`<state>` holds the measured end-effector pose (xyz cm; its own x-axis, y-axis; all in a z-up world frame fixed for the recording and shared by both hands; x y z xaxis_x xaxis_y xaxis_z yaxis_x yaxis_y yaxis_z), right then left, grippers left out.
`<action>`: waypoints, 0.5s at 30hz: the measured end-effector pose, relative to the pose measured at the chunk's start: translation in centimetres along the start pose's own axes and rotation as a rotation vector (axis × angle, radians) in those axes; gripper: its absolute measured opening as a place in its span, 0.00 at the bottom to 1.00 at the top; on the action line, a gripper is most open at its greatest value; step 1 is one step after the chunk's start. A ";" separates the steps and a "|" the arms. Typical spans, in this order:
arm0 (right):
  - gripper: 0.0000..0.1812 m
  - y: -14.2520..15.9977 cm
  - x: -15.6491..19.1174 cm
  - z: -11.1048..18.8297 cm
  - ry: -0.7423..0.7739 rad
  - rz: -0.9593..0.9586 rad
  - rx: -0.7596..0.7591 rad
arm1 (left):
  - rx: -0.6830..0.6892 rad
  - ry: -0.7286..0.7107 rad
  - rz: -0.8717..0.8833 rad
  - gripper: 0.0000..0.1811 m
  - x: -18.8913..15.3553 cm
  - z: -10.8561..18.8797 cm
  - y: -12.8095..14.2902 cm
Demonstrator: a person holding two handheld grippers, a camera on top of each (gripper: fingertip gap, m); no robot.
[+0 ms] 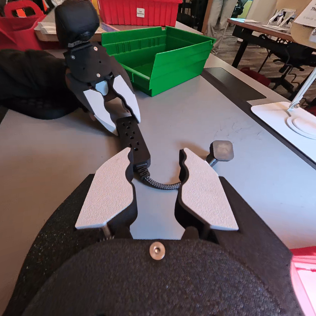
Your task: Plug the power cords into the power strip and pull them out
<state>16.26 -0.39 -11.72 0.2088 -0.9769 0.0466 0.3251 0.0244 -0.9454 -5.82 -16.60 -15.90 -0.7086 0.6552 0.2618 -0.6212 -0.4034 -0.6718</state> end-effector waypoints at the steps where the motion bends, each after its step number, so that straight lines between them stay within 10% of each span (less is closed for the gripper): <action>1: 0.29 0.1 0.1 0.0 0.005 -0.004 -0.001 | -0.008 -0.009 0.004 0.25 0.1 0.0 0.1; 15: 0.31 0.7 4.9 2.2 0.164 -0.027 0.140 | -0.354 -0.172 0.264 0.31 -1.4 7.3 1.5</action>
<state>19.58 -4.67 -11.44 0.0491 -0.9988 0.0070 0.4561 0.0162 -0.8898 -8.20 -22.81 -12.20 -0.8906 0.4325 0.1409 -0.2811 -0.2796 -0.9181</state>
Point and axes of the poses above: each gripper's, where its closed fingertips meet, z back along the fingers, y out of its underside, x = y × z across the jaws, the point moved 10 cm from there along z, back along the fingers, and after that the axes turned 7 degrees about -z, right-handed, at the moved point
